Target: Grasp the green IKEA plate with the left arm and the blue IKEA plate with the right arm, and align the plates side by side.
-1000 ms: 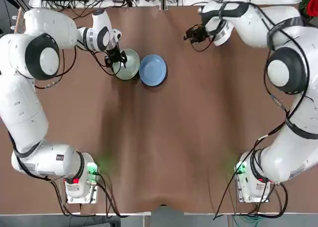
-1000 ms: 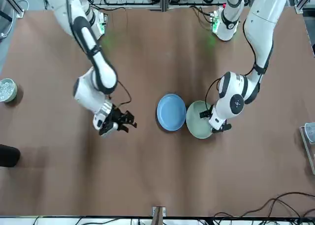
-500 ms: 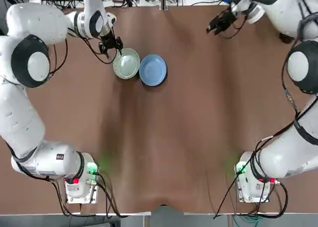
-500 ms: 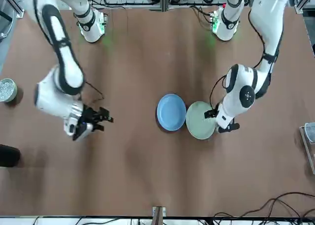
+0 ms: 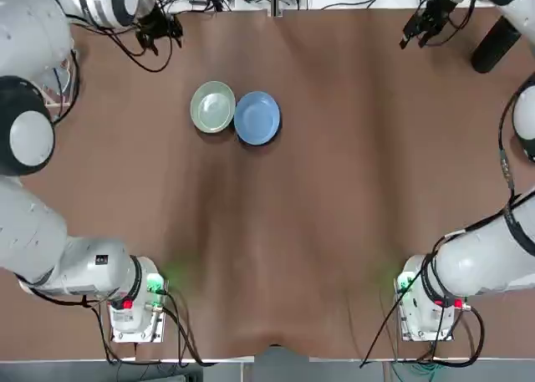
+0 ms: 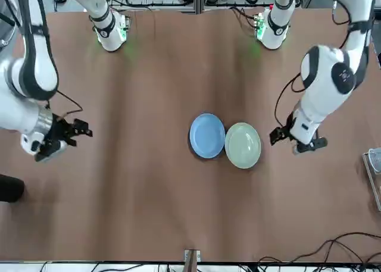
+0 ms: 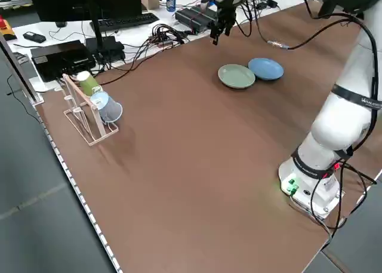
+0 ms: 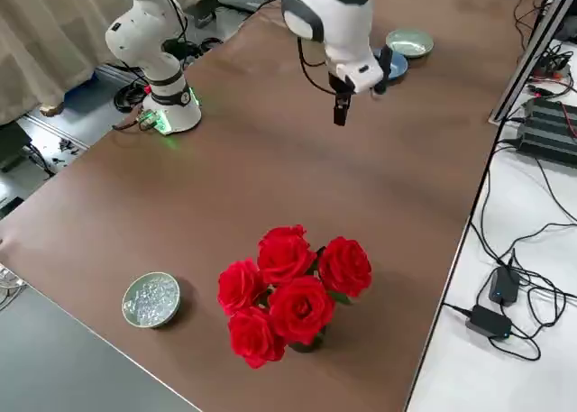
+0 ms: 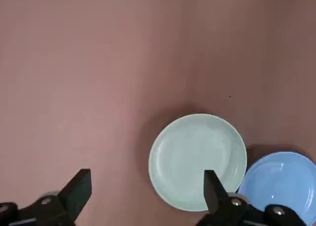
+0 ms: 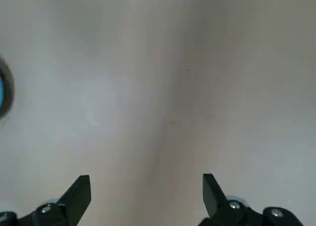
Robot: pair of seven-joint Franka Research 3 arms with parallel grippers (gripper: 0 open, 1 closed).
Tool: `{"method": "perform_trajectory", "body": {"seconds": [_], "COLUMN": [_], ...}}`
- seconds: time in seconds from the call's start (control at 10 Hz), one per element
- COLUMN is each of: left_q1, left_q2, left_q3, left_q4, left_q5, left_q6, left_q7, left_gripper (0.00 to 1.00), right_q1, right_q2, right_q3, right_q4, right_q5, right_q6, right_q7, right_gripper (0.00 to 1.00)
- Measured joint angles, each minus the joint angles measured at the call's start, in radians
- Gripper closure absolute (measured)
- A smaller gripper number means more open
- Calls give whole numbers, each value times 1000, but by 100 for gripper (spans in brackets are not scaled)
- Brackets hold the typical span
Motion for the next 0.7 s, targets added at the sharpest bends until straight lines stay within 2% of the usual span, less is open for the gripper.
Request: {"method": "perform_trajectory", "body": {"seconds": [0.2, 0.4, 0.6, 0.7], "left_q1": [46, 83, 103, 104], "left_q2": [-12, -38, -67, -68], "left_q3": [0, 2, 2, 3], "left_q4": [45, 59, 57, 55], "left_q5": [0, 0, 0, 0], "left_q6": [-84, -140, -168, -170], "left_q7": [74, 87, 89, 91], "left_gripper": [0, 0, 0, 0], "right_q1": [2, -11, -31, -33], "right_q2": [-60, -122, -164, -175], "right_q3": [3, 1, 0, 1], "right_q4": [30, 64, 184, 240], "right_q5": [-128, -154, -189, -240], "right_q6": [-42, -129, -306, -355], "right_q7": [107, 164, 172, 178], "right_gripper": [0, 0, 0, 0]}}
